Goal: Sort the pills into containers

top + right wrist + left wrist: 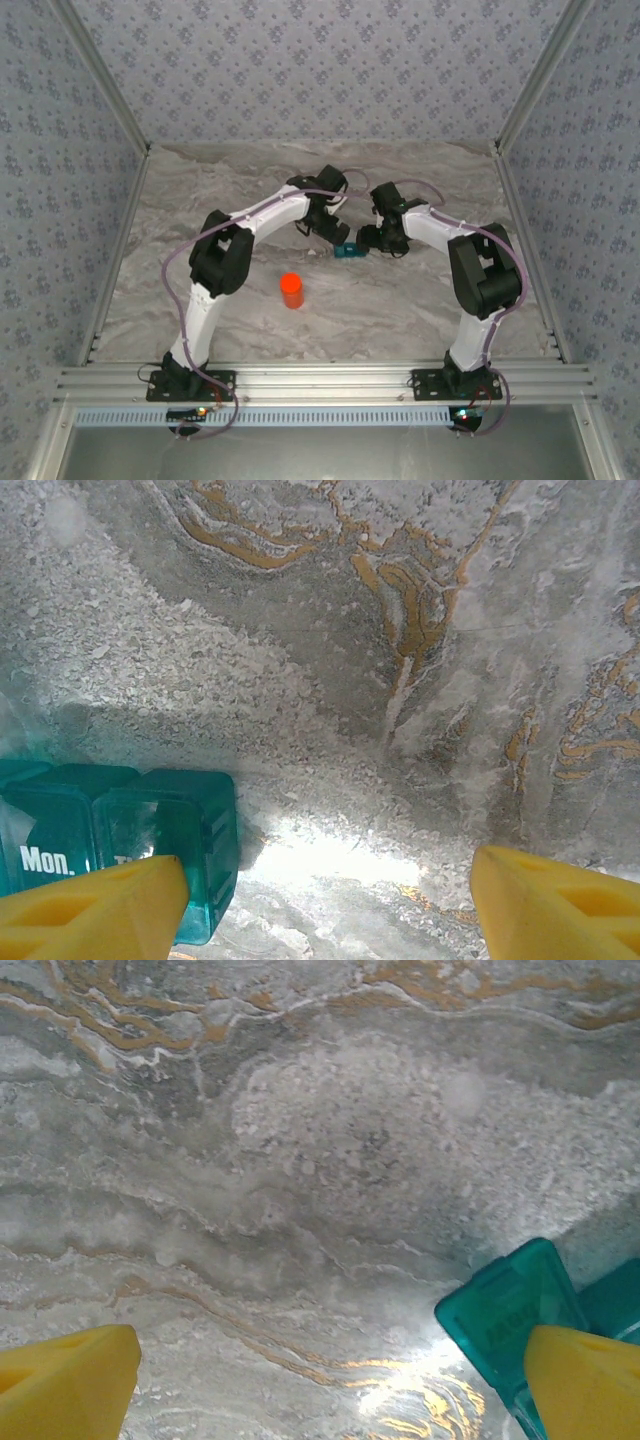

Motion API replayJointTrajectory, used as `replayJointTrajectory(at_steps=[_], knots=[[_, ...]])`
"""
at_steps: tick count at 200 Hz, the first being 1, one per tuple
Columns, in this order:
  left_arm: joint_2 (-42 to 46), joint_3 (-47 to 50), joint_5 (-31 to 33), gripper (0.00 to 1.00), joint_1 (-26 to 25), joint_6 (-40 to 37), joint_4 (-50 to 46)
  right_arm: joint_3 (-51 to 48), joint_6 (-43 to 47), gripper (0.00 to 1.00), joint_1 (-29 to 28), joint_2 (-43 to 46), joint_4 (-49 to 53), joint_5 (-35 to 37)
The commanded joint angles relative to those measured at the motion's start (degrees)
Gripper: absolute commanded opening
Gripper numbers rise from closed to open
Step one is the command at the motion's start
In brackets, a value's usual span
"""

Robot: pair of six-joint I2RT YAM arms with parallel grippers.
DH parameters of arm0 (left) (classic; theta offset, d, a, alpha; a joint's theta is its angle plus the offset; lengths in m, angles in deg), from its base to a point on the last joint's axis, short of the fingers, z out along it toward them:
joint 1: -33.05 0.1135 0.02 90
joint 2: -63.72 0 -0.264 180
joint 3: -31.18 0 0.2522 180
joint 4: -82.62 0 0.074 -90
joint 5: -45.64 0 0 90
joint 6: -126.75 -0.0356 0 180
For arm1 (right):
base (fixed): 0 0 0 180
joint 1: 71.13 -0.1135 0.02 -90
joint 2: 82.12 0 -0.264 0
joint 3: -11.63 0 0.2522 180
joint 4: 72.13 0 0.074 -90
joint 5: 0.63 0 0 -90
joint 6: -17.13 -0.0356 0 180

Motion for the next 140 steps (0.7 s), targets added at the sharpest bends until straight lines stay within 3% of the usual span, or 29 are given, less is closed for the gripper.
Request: replayJointTrajectory(at_steps=[1, 83, 140], knots=[[-1.0, -1.6, 0.2, 0.98, 0.5, 0.7, -0.9, -0.7, 1.3, 0.78, -0.7, -3.3, 2.3, 1.5], [3.2, -4.2, -2.9, 0.98, 0.4, 2.7, -0.4, 0.4, 1.6, 0.78, -0.8, -3.1, 3.5, 1.4], [8.6, -6.9, -3.0, 0.98, 0.0, 3.5, -0.9, 8.0, 1.9, 0.78, -0.7, -2.4, 8.3, 1.0]])
